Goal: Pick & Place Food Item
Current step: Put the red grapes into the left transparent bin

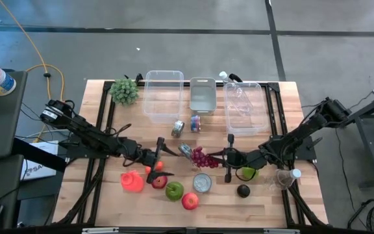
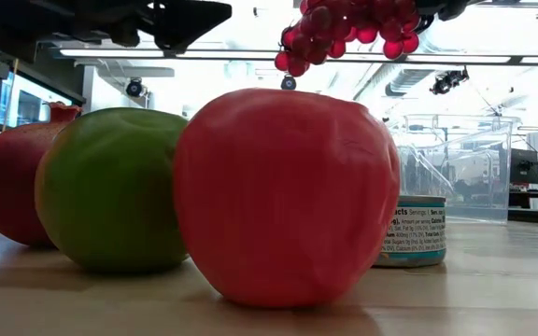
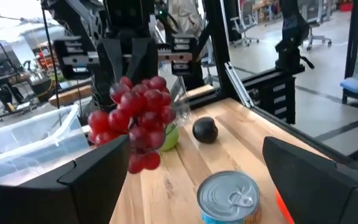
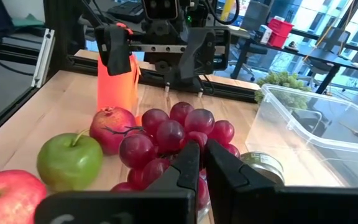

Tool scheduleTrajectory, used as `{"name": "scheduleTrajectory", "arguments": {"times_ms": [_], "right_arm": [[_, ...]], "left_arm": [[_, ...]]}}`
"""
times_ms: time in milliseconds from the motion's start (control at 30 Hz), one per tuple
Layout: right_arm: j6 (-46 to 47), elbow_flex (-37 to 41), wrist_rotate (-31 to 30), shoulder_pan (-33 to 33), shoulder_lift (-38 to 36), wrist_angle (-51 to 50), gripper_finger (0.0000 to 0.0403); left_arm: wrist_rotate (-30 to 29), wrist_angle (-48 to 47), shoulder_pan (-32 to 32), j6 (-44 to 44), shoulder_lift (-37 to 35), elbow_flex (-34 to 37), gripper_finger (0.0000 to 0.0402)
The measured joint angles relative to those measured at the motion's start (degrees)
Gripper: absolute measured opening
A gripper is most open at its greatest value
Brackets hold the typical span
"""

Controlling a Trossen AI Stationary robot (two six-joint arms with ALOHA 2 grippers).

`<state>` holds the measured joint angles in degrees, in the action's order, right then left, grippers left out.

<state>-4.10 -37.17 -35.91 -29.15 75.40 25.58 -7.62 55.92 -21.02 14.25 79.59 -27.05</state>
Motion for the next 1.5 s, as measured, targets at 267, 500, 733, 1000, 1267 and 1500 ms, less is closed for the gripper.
{"name": "scheduleTrajectory", "arguments": {"times_ms": [267, 500, 733, 1000, 1267, 1500], "right_arm": [[0.0, 0.0, 0.0, 0.0, 0.0, 0.0, 0.0003], [0.0, 0.0, -0.3, 0.0, 0.0, -0.5, 0.0003], [0.0, 0.0, -0.6, 0.1, 0.0, -1.3, 0.0003], [-0.2, 0.0, -0.1, 0.6, 0.0, 0.3, 0.0003], [0.0, 0.1, 0.6, 1.2, 0.0, 4.3, 0.0003], [0.0, 0.1, 1.8, 1.2, 0.0, 5.4, 0.0003]], "left_arm": [[-0.2, 0.8, 0.4, 4.6, 1.5, -0.2, 0.0357], [-1.6, 2.0, 0.9, 8.0, 7.1, -4.7, 0.0357], [-5.0, 2.1, -1.0, 12.9, 11.7, -10.8, 0.0357], [-7.8, 2.0, -0.2, 13.4, 15.9, -15.1, 0.0357], [-15.9, 3.9, -0.3, 20.1, 17.6, -16.4, 0.0357], [-16.7, 4.7, -0.4, 21.5, 17.7, -16.5, 0.0357]]}}
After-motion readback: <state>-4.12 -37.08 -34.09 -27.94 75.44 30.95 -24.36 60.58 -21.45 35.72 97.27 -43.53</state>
